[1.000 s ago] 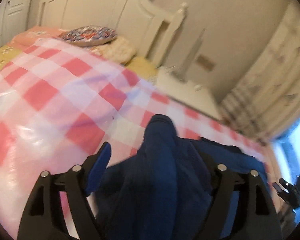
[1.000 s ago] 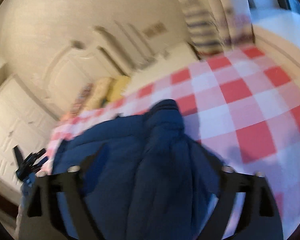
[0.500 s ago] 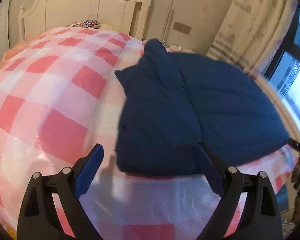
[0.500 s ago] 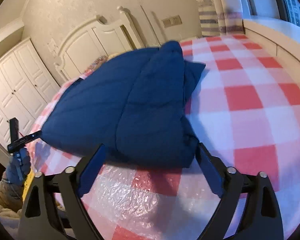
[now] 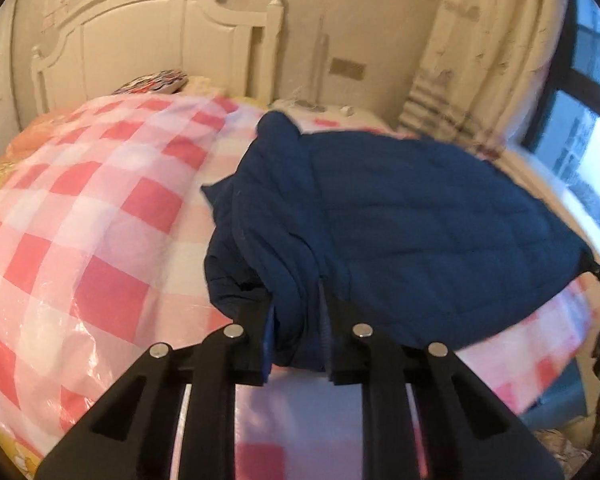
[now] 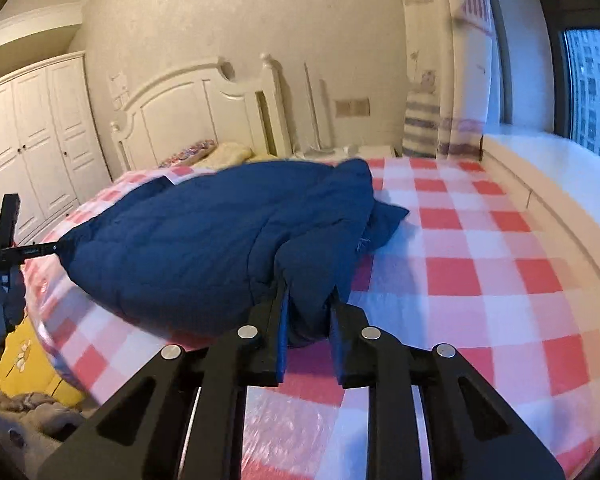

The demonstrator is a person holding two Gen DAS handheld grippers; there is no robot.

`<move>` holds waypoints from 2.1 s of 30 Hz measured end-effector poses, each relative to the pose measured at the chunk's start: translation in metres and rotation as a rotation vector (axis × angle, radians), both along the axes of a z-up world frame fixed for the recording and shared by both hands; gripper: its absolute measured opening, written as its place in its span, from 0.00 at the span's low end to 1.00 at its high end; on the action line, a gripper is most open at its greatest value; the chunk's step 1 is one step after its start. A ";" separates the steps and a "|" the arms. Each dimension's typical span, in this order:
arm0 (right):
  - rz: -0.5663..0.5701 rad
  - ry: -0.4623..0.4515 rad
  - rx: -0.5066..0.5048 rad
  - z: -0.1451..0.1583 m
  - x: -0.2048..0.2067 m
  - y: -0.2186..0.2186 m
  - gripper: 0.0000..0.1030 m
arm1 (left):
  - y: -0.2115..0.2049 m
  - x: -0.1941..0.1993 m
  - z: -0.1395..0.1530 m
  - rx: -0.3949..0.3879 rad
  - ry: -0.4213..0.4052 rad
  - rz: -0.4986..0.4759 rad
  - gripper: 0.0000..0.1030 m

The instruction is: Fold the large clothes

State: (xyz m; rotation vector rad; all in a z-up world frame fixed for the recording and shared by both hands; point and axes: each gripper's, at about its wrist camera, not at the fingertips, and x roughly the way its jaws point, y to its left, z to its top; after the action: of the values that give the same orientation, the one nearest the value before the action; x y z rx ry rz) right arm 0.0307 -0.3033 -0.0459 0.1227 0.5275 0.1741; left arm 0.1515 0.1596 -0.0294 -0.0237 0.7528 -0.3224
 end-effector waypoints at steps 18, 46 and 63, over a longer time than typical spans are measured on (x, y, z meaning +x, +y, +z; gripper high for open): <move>-0.037 0.135 0.089 -0.015 -0.116 -0.017 0.35 | 0.038 -0.089 -0.016 0.038 0.007 0.026 0.50; 0.037 0.390 -0.068 -0.036 0.172 0.088 0.89 | -0.097 0.150 -0.051 0.289 0.171 0.104 0.98; -0.112 0.367 0.068 -0.040 0.175 0.007 0.89 | -0.111 0.141 -0.043 0.364 0.110 0.127 0.98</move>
State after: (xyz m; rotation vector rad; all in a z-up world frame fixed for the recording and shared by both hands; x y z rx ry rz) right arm 0.2057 -0.2968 -0.0863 0.2527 0.8786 0.0594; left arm 0.2923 0.0488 -0.0722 0.2551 0.9061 -0.0598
